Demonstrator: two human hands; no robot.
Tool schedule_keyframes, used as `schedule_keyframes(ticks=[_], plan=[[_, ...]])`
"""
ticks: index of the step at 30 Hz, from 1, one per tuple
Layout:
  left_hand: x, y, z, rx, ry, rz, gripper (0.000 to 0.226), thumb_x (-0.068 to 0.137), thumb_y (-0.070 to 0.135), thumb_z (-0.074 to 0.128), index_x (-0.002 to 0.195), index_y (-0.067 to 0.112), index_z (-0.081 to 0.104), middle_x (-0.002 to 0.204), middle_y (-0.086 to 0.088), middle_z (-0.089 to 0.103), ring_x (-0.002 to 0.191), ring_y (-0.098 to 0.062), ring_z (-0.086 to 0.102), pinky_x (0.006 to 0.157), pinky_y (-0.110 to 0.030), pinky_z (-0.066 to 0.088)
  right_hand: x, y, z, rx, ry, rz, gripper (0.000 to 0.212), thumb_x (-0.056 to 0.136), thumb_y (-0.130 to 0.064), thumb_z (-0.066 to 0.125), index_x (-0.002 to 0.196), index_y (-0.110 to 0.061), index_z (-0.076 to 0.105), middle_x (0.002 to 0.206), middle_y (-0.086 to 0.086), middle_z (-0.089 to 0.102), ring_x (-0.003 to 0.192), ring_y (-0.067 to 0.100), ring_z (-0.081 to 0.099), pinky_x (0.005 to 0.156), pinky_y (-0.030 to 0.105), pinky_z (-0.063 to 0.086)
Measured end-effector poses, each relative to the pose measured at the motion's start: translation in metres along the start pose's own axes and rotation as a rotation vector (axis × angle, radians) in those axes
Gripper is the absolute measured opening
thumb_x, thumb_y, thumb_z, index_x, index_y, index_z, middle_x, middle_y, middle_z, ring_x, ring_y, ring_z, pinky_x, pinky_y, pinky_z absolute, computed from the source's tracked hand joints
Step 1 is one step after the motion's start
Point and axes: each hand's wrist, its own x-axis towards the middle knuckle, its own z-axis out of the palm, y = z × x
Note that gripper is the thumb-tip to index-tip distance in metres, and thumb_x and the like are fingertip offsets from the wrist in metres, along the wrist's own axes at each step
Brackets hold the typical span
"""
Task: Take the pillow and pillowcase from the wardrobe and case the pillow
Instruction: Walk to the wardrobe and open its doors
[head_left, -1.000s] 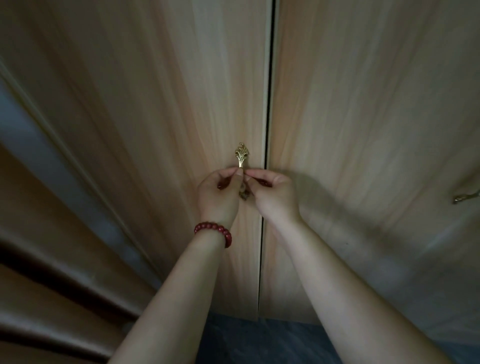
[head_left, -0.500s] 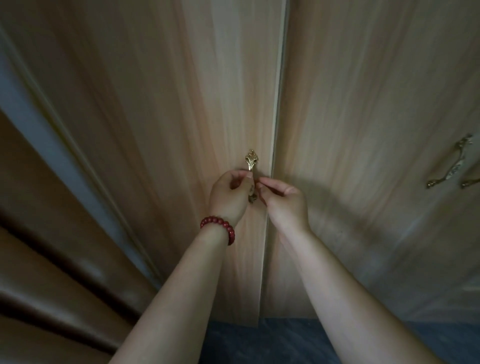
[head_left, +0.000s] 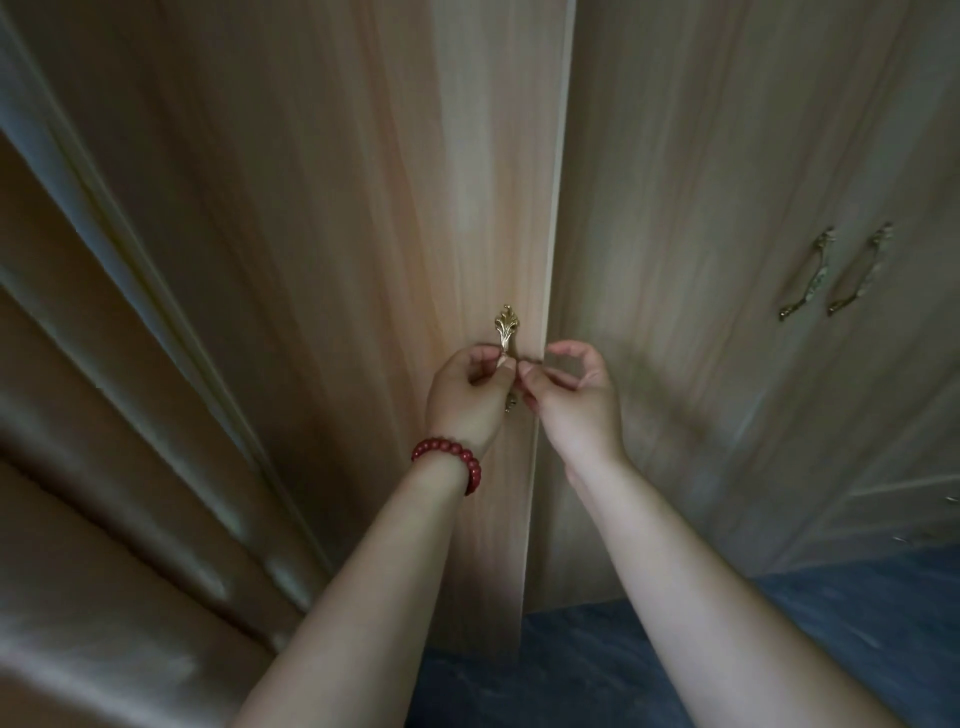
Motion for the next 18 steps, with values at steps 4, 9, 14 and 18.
schedule_keyframes(ticks=[4, 9, 14, 18], plan=[[-0.011, 0.002, -0.009, -0.02, -0.02, -0.011, 0.006, 0.085, 0.012, 0.061, 0.09, 0.015, 0.06, 0.085, 0.004, 0.064, 0.076, -0.005, 0.058, 0.069, -0.01, 0.045, -0.017, -0.004, 0.003, -0.028, -0.008, 0.027, 0.067, 0.081, -0.007, 0.066, 0.137, -0.025, 0.034, 0.09, 0.001, 0.072, 0.093, 0.015, 0.067, 0.094, 0.035, 0.049], [-0.024, 0.001, -0.018, -0.017, -0.036, -0.009, 0.007, 0.085, 0.012, 0.061, 0.091, 0.017, 0.06, 0.079, 0.008, 0.062, 0.071, -0.003, 0.058, 0.063, -0.007, 0.044, -0.032, -0.012, 0.005, -0.11, -0.03, 0.049, 0.061, 0.083, -0.003, 0.062, 0.138, -0.013, 0.038, 0.082, -0.007, 0.068, 0.078, 0.003, 0.063, 0.07, 0.013, 0.048], [-0.036, 0.004, -0.028, 0.039, -0.055, 0.0, 0.008, 0.085, 0.015, 0.061, 0.091, 0.02, 0.058, 0.081, 0.012, 0.061, 0.072, 0.002, 0.056, 0.062, -0.004, 0.043, -0.047, -0.013, 0.007, -0.133, -0.004, 0.051, 0.06, 0.083, 0.002, 0.058, 0.137, -0.015, 0.04, 0.08, -0.004, 0.066, 0.08, 0.006, 0.062, 0.075, 0.019, 0.048], [-0.043, 0.006, -0.034, 0.045, -0.066, -0.009, 0.009, 0.085, 0.014, 0.062, 0.093, 0.017, 0.059, 0.08, 0.011, 0.06, 0.071, 0.002, 0.055, 0.058, -0.002, 0.041, -0.057, -0.016, 0.008, -0.241, 0.049, 0.012, 0.054, 0.082, -0.003, 0.062, 0.132, -0.016, 0.047, 0.089, -0.001, 0.062, 0.084, 0.01, 0.059, 0.076, 0.019, 0.046]])
